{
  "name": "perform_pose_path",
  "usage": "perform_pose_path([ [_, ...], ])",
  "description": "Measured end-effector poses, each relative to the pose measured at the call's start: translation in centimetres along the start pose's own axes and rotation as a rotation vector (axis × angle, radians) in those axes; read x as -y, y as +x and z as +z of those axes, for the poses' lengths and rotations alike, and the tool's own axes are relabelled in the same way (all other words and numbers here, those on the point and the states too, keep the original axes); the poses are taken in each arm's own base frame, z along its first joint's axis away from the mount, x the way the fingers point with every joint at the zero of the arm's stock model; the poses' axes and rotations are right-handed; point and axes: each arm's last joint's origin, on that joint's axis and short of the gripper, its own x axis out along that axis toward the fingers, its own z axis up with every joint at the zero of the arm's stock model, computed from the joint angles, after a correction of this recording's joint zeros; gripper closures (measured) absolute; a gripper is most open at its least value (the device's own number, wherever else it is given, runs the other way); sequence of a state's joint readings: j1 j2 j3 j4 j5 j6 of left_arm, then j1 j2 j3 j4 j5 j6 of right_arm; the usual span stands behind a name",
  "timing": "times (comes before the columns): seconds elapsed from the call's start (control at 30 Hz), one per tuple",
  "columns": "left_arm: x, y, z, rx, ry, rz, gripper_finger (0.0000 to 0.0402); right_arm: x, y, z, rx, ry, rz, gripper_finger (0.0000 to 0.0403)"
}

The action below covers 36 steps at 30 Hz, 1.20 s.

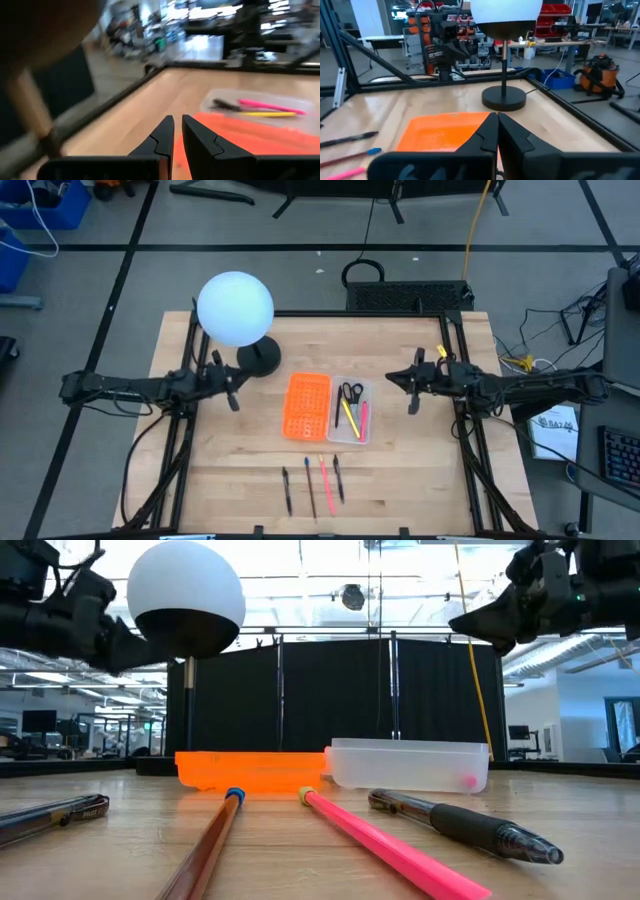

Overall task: Pick & place school supplies into a supply box
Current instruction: Put the left black pen into the orange supply box

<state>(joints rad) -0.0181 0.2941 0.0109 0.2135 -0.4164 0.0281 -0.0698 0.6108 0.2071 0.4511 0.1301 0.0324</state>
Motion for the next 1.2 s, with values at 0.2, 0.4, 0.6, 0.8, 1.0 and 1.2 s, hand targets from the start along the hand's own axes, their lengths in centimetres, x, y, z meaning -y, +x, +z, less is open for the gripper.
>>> perform_pose_path([
  [0.2, 0.1, -0.1, -0.6, -0.056, -0.150, -0.008, 0.0374, 0.0, -0.1, -1.3, -0.056, -0.046, 0.064, 0.0403],
  [0.4, 1.1, -0.3, 0.3, 0.021, -0.252, -0.112, 0.0397, -0.4, -0.9, -3.0, 0.000, -0.071, 0.229, 0.0403],
  [0.6, 2.2, -0.3, -0.2, -0.031, -0.214, -0.147, 0.0398, 0.0, -1.0, -3.0, 0.017, -0.086, 0.119, 0.0403],
  [0.8, 3.4, 0.0, 1.6, -0.095, -0.225, -0.015, 0.0399, -0.1, -1.0, -3.1, 0.013, -0.100, 0.123, 0.0403],
  [1.0, 6.1, 1.1, 5.7, -0.215, -0.215, 0.100, 0.0400, -0.1, -1.0, -2.9, 0.027, -0.127, 0.122, 0.0403],
  [1.2, 10.2, 3.1, 9.0, -0.375, -0.262, 0.202, 0.0400, -0.1, -1.0, -3.0, 0.025, -0.141, 0.123, 0.0403],
])
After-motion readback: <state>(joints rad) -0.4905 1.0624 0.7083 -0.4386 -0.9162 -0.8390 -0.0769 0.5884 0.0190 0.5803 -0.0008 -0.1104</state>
